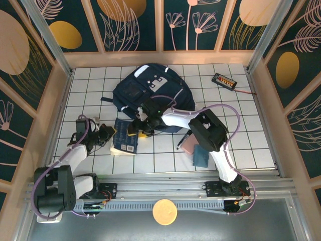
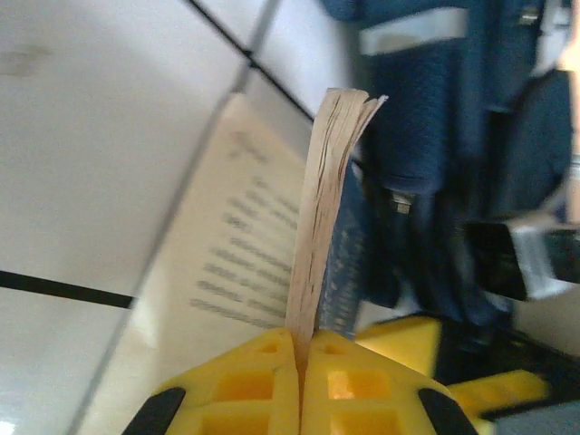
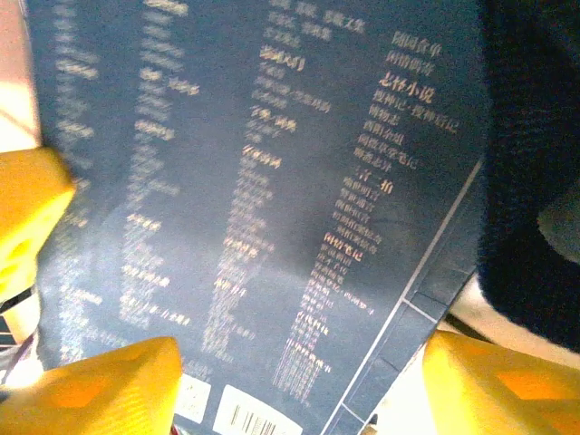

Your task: Pack books, pencil case, and school supplies into a backpack

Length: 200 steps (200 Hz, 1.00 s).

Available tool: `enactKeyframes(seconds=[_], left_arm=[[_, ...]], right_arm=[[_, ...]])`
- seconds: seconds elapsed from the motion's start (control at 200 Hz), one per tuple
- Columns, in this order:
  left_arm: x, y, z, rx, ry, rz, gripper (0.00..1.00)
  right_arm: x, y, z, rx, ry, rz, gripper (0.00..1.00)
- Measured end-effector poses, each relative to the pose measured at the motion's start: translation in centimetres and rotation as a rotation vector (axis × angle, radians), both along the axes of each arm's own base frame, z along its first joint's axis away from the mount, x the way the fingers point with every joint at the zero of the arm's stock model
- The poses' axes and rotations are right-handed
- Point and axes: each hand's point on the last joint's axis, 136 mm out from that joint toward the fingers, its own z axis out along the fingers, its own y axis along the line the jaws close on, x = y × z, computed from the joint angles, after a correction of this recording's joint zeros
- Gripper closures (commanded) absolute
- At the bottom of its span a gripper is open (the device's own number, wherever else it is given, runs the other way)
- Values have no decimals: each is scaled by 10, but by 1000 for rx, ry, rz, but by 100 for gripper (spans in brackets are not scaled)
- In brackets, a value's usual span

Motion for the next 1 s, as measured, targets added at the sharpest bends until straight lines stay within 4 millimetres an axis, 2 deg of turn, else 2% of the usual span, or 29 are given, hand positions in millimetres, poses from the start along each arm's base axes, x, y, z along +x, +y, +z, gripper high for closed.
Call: enactKeyframes(seconds=[0.245, 0.43, 0.505, 0.585, 0.731, 0.856, 1.001], left_arm=[[2, -21, 47, -185, -80, -28, 100], [3, -35, 72, -313, -103, -60, 100], [3, -37, 78, -336, -107, -68, 100], [4, -38, 84, -344, -115, -74, 100], [11, -40, 111, -349, -176, -94, 100], [16, -40, 134, -359, -227, -105, 100], [19, -41, 148, -401, -254, -101, 100]], right_arm=[[7, -18, 45, 84, -20, -24, 21], [15, -17, 90, 223, -73, -25, 21], [16, -17, 95, 238, -75, -30, 22], [18, -21, 90, 216, -66, -44, 21], [17, -35, 79, 127, -38, -88, 21], [15, -42, 99, 149, -54, -100, 20], [7, -44, 124, 226, -65, -90, 20]])
